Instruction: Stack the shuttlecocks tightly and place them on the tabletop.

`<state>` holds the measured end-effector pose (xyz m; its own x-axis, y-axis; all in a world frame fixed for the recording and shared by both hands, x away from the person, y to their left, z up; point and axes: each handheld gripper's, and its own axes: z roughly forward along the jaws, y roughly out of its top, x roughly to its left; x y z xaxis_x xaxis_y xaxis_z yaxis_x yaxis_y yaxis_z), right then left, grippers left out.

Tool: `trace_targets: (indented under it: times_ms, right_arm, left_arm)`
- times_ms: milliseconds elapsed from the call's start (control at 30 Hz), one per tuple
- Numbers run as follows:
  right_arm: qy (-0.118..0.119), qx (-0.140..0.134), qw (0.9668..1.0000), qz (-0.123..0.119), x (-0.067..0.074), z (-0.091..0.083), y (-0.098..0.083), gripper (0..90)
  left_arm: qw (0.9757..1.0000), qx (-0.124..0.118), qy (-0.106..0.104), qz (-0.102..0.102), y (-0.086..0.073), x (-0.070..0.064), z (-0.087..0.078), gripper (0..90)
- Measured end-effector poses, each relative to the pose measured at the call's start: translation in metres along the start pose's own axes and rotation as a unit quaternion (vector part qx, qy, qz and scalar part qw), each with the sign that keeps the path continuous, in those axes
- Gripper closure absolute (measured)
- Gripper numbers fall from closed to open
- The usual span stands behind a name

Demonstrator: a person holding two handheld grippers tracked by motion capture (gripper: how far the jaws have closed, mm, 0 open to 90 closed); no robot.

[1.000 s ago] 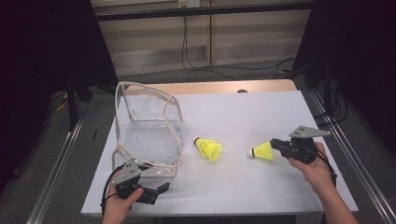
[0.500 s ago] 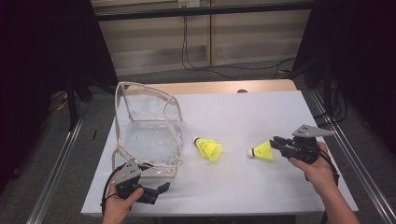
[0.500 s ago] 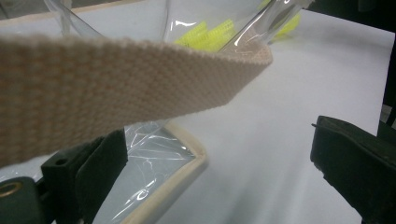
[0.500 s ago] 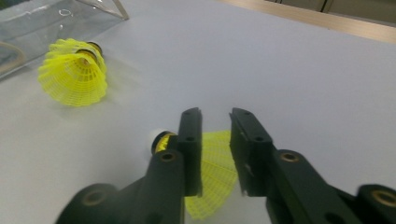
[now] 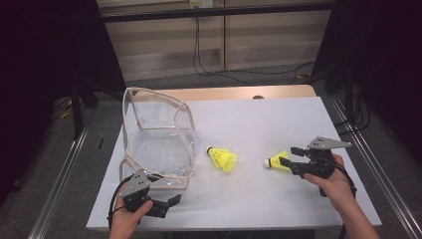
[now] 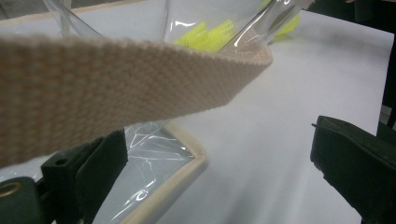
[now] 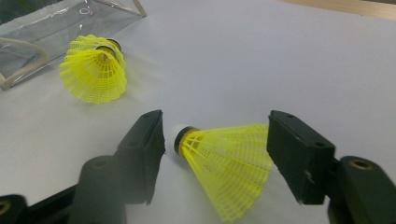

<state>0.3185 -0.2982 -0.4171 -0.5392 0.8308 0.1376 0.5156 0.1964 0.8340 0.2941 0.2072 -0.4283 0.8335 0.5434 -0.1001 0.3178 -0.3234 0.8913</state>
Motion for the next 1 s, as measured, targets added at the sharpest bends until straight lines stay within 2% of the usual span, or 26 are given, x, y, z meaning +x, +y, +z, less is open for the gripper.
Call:
trace_targets:
  times_ms: [267,367,467,600,667,767,833,933,1000]
  right_arm:
    - [0.002,-0.001,0.9999,0.01,0.003,0.003,-0.009,20.3]
    - [0.003,-0.004,1.0,0.006,0.003,0.002,-0.011,17.8]
    - [0.003,-0.006,0.9999,0.013,0.002,0.003,-0.013,14.3]
    - [0.009,-0.001,0.9999,0.005,0.002,0.004,-0.015,7.5]
    - [0.011,0.002,0.9999,0.006,0.002,0.004,-0.016,7.1]
    - [-0.001,0.009,1.0,0.0,0.003,0.004,-0.017,7.2]
    - [0.006,0.017,0.9998,0.002,0.003,0.005,-0.017,11.7]
    - [0.003,0.021,0.9998,-0.003,0.004,0.006,-0.018,15.4]
    - [0.005,0.024,0.9997,-0.008,0.003,0.006,-0.02,22.2]
  left_arm:
    - [1.0,0.001,-0.001,0.0,0.0,0.0,-0.001,3.9]
    - [1.0,0.0,0.0,0.0,0.001,-0.001,-0.001,3.9]
    - [1.0,0.0,0.0,0.002,0.001,-0.001,-0.001,3.9]
    - [1.0,0.0,0.0,0.003,0.001,-0.001,-0.001,3.9]
    - [1.0,-0.001,0.001,0.004,0.001,-0.001,-0.001,3.9]
    - [1.0,0.0,0.0,0.004,0.001,-0.001,-0.001,3.9]
    - [1.0,-0.002,0.0,0.004,0.001,-0.001,-0.001,3.9]
    - [1.0,0.0,0.0,0.005,0.001,-0.001,-0.001,3.9]
    - [1.0,0.0,-0.001,0.004,0.001,-0.001,-0.001,3.9]
